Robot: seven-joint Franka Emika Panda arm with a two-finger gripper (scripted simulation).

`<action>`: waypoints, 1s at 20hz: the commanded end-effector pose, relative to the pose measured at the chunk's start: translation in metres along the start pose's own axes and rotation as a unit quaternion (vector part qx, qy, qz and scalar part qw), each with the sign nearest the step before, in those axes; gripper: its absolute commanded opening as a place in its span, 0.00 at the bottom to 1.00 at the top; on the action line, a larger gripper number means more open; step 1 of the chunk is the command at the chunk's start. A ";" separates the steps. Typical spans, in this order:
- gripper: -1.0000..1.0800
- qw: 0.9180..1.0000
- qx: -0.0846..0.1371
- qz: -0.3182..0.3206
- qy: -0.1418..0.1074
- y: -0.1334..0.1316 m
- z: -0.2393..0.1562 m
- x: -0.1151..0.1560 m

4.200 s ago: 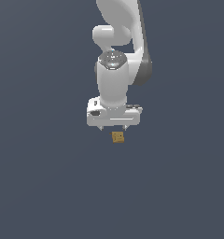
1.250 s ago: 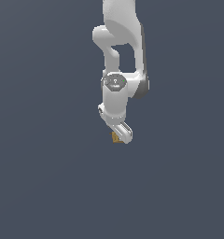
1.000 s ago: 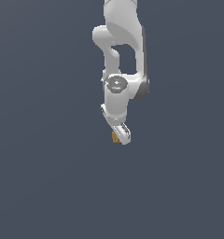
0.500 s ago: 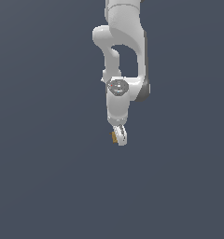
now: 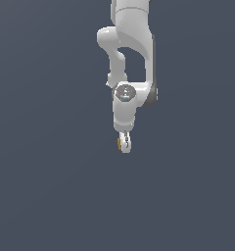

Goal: Pick up the object and move it to a goal position.

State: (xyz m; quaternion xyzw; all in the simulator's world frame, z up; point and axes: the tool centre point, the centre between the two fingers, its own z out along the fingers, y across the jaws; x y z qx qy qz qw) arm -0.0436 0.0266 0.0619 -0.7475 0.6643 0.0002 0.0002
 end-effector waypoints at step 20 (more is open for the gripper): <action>0.96 1.000 0.000 0.009 0.000 0.001 0.050 0.000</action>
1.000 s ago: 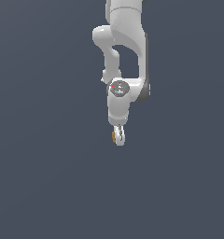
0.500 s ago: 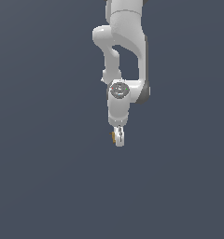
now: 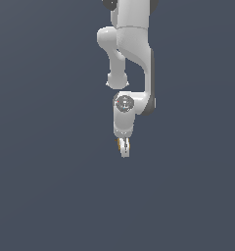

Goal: Pick up the object and move it to a goal position.

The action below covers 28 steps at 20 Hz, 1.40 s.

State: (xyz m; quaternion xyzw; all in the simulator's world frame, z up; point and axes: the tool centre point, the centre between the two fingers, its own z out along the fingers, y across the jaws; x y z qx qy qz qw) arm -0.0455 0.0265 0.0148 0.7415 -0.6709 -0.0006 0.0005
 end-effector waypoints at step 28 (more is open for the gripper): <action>0.00 1.000 0.001 0.000 0.000 -0.024 -0.055 0.051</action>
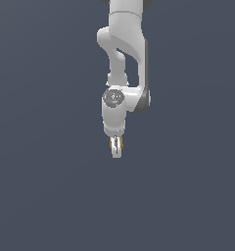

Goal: Pick up the object and move it to a goal position.

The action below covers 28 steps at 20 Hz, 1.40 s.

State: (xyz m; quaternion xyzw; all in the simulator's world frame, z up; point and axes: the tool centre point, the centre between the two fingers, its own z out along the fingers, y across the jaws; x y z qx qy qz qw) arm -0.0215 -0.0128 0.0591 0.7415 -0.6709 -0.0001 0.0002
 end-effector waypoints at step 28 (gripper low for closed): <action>0.00 1.000 0.000 0.000 0.000 -0.071 -0.155 0.134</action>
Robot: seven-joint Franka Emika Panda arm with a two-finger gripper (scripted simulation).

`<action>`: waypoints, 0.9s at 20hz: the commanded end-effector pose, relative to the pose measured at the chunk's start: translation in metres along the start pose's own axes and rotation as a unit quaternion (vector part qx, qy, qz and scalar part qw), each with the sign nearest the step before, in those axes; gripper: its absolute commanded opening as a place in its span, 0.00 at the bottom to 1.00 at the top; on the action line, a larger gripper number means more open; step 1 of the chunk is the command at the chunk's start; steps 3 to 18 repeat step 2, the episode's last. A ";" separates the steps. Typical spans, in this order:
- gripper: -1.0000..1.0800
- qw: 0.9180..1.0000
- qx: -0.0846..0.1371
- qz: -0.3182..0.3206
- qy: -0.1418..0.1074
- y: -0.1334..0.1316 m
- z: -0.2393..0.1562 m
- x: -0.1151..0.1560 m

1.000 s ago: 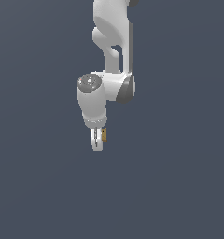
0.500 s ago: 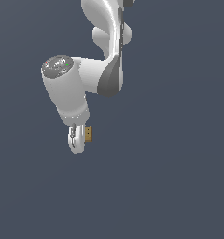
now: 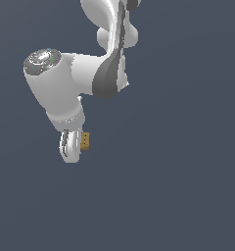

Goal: Pick up the object and move it to a goal position.

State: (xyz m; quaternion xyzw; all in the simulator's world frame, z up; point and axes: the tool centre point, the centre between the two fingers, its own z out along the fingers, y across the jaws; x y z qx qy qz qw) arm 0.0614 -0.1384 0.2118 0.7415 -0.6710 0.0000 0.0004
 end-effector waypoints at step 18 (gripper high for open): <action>0.00 1.000 0.000 0.000 0.000 -0.002 -0.002 0.001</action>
